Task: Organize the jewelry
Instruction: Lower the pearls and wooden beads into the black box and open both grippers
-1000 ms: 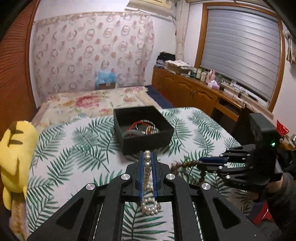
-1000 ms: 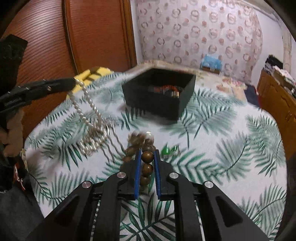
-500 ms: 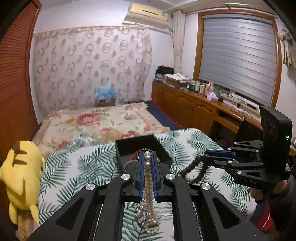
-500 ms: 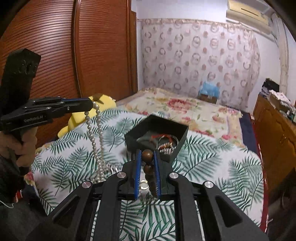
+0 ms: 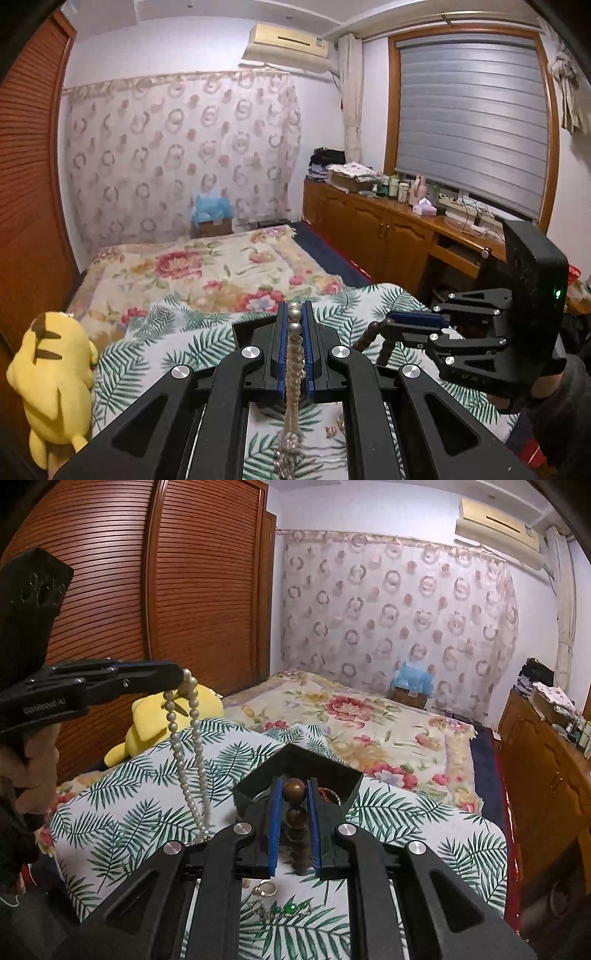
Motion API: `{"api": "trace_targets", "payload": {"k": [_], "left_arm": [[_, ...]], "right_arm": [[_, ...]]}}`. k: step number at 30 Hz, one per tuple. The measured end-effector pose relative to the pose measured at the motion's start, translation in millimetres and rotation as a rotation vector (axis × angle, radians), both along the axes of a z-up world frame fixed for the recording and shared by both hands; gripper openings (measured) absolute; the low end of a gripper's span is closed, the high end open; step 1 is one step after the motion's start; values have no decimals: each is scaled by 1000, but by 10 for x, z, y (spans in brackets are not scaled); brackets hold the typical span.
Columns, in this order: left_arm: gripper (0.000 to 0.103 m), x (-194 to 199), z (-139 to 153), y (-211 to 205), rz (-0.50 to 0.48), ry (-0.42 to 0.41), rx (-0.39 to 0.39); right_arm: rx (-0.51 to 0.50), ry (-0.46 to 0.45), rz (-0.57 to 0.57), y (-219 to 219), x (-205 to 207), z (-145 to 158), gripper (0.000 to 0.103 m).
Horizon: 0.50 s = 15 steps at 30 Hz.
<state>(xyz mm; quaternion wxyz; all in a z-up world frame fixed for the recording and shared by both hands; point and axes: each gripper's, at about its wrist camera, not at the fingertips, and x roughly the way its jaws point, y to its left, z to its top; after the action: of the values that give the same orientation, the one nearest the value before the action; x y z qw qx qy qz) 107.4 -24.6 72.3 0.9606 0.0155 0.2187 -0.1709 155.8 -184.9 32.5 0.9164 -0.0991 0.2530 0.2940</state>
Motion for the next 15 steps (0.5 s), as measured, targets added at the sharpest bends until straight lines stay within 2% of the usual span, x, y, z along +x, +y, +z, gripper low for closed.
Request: {"api": "trace_targets", "payload": {"k": [8, 15], "left_arm": [[7, 214, 260, -28, 15, -37, 13], [7, 395, 369, -104, 21, -50, 30]], "right_arm": [[10, -25, -12, 38, 251, 95, 15], [15, -18, -23, 80, 467, 50, 15]]}}
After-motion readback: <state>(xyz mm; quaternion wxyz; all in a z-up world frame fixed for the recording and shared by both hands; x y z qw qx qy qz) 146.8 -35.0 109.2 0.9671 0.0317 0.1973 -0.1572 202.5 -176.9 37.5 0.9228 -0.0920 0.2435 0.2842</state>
